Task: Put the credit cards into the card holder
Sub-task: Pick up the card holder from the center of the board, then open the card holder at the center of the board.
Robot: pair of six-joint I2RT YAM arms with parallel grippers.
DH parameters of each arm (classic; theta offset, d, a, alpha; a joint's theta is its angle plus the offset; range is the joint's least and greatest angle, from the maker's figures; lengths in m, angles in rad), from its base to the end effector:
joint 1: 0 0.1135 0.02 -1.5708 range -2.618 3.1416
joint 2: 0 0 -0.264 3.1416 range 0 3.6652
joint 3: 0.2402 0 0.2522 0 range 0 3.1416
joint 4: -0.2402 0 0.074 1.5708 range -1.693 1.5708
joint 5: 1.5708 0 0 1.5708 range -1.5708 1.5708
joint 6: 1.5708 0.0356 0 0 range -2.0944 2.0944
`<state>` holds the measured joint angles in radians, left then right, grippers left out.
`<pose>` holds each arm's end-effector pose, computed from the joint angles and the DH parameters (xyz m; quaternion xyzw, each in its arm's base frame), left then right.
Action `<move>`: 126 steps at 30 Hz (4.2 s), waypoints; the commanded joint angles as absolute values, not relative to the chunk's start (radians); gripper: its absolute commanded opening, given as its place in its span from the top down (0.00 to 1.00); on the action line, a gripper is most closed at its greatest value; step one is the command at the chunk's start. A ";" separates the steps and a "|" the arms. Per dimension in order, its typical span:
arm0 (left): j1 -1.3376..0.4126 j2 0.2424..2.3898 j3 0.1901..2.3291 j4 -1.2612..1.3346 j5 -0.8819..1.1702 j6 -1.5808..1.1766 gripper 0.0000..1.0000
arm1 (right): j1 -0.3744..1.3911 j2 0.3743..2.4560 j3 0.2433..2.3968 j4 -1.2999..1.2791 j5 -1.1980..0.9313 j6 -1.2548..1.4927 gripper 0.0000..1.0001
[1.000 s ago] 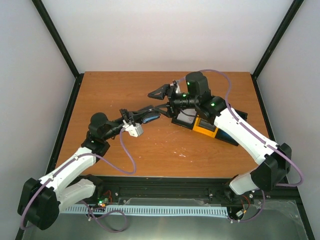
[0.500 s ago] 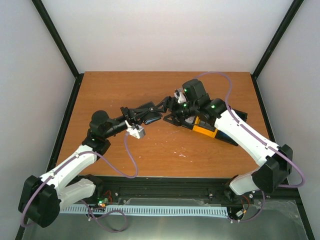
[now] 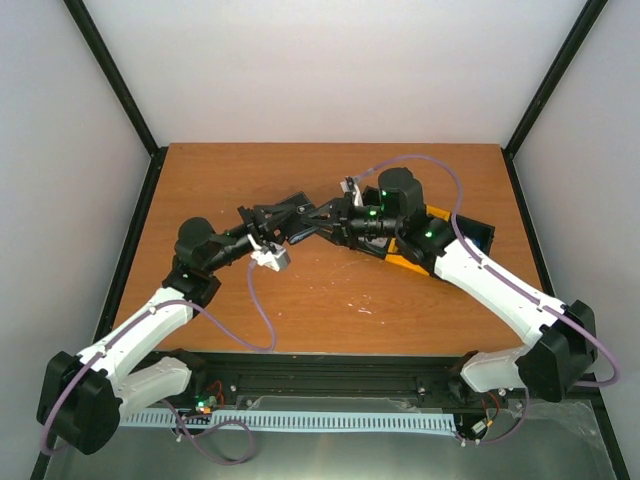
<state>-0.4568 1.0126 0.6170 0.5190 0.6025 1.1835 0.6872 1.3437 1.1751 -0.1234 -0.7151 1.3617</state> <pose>0.1992 -0.1204 0.3111 0.6141 0.2687 0.0707 0.7387 0.2238 0.2139 0.3597 0.0517 0.7785 0.6235 0.0505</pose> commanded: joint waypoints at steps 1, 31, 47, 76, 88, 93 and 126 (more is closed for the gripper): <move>-0.462 1.005 0.656 0.604 0.583 1.110 0.55 | 0.695 1.294 1.155 -0.029 -0.693 1.395 0.85; -0.458 0.943 0.754 0.331 0.714 -1.241 0.05 | 0.690 1.218 0.979 0.386 -0.694 1.124 0.86; -0.457 0.928 0.678 0.520 0.684 -1.432 0.54 | 0.724 1.249 0.923 0.479 -0.701 1.187 0.85; -0.439 1.017 0.632 -0.199 0.509 -0.823 0.99 | 0.886 1.600 1.379 -0.681 -0.061 0.795 0.45; -0.439 1.038 0.584 -0.117 0.490 -0.786 0.99 | 0.929 1.801 1.521 -0.777 -0.088 0.810 0.49; -0.439 1.044 0.581 -0.097 0.475 -0.783 1.00 | 0.934 1.817 1.506 -0.811 -0.096 0.814 0.56; -0.439 1.006 0.569 -0.103 0.510 -0.712 0.99 | 0.876 1.564 1.268 -0.511 -0.236 0.684 0.39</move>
